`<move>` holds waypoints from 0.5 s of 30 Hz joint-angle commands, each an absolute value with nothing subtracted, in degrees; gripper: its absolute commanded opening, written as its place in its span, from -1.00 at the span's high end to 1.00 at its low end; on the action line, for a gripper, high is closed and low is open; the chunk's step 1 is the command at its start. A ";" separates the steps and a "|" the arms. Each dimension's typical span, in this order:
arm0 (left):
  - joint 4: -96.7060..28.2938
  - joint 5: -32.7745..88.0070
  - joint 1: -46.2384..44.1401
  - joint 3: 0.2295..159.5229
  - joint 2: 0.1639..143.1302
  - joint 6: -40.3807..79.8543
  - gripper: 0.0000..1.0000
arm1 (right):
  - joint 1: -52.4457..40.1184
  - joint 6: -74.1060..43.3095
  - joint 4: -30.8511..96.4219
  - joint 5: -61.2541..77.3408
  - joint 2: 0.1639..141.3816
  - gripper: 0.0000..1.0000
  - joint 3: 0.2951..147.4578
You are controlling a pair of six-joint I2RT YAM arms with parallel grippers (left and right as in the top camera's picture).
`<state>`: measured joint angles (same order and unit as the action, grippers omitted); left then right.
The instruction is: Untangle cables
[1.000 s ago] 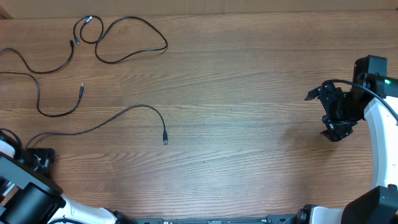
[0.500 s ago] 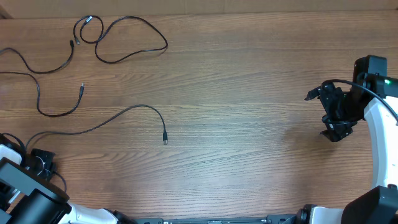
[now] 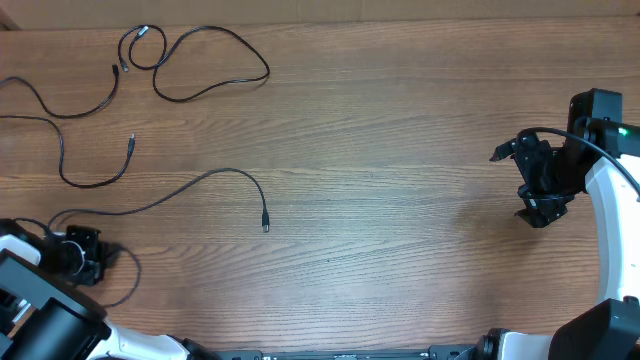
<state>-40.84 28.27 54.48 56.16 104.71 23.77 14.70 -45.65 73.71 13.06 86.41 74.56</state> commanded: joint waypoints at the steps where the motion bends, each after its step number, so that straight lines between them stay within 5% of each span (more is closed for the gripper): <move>1: -41.30 44.77 54.08 54.96 104.09 24.97 0.92 | 14.92 -45.95 73.60 12.45 86.06 -1.00 74.98; 10: -43.27 73.21 53.10 54.96 100.66 27.44 0.92 | 14.92 -45.95 73.60 12.45 86.06 -1.00 74.98; 15: -43.92 72.03 50.15 54.96 100.01 24.73 0.92 | 14.92 -45.95 73.60 12.45 86.06 -1.00 74.98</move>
<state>-43.33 67.85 52.07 55.35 101.78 26.70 14.70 -45.65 73.71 13.06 86.41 74.56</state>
